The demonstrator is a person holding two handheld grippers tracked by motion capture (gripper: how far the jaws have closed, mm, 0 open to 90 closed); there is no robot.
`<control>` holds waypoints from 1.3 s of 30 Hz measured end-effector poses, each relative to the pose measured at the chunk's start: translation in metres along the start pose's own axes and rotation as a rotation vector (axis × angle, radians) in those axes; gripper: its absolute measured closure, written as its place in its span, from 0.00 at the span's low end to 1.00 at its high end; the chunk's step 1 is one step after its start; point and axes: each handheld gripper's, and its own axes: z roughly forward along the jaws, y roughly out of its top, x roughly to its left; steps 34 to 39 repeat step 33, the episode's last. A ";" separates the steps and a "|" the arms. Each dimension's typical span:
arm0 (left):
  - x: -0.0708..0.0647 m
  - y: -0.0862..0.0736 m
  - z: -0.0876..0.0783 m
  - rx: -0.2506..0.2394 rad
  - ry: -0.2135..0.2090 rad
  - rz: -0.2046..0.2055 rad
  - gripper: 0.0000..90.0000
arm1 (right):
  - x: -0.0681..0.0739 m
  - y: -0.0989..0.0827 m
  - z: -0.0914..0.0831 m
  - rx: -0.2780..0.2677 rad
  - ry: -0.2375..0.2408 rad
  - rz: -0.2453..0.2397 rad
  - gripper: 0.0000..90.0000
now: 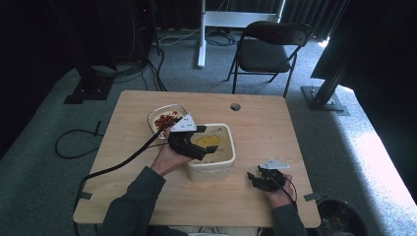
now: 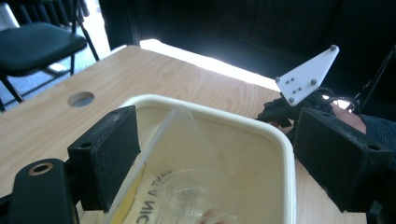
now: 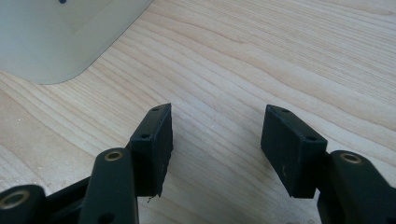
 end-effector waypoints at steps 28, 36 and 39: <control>0.007 -0.032 -0.060 -0.097 0.157 -0.050 0.28 | -0.001 0.000 0.002 -0.008 0.000 0.003 0.44; 0.001 -0.052 -0.069 -0.076 0.199 -0.059 0.29 | -0.003 0.003 0.006 -0.017 0.001 0.007 0.43; 0.001 -0.052 -0.069 -0.076 0.199 -0.059 0.29 | -0.003 0.003 0.006 -0.017 0.001 0.007 0.43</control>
